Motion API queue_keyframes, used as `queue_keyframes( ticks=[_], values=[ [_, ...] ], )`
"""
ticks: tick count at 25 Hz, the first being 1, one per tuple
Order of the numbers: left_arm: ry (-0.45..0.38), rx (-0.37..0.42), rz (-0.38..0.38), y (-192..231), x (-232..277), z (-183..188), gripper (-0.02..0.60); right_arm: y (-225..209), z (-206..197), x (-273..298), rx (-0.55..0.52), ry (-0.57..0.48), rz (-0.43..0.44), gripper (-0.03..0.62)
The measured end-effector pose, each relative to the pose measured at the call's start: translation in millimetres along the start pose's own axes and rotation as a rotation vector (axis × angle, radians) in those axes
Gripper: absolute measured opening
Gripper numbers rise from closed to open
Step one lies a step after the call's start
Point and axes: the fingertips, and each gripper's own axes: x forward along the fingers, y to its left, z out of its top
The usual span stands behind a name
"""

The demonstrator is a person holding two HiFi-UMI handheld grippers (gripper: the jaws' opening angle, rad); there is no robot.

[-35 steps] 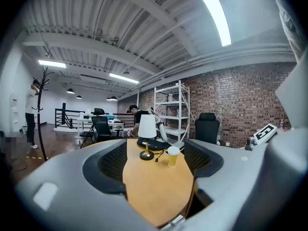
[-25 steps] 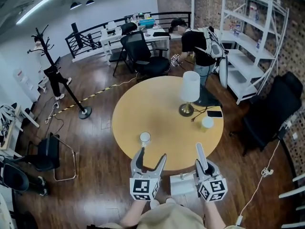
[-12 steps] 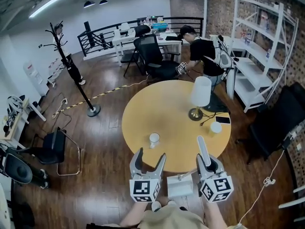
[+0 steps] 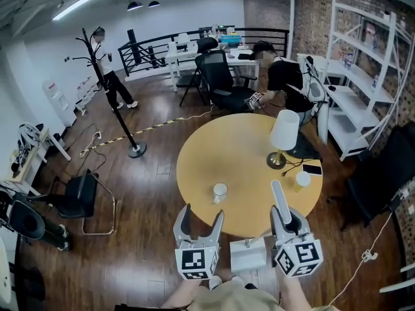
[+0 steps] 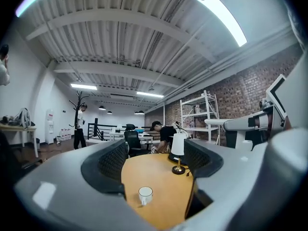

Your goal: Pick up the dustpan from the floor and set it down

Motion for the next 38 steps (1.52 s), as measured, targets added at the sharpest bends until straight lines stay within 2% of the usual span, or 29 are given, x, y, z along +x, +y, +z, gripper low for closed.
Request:
queue_keyframes(
  ticks=[9, 23, 29, 38],
  values=[
    [-0.009, -0.002, -0.008, 1.1, -5.5, 12.2, 0.357, 13.5, 10.7, -0.4, -0.001, -0.007, 0.031, 0.110],
    [-0.018, 0.001, -0.053, -15.7, 5.5, 24.2, 0.354, 2.7, 17.0, -7.9, 0.026, -0.005, 0.022, 0.112],
    [-0.016, 0.003, -0.104, -34.0, 15.6, 21.4, 0.354, -11.0, 16.1, -20.1, 0.037, -0.012, -0.018, 0.112],
    [-0.012, 0.015, -0.239, -87.4, 34.3, 18.4, 0.354, -46.9, 13.9, -51.4, 0.044, -0.031, -0.126, 0.112]
  ],
)
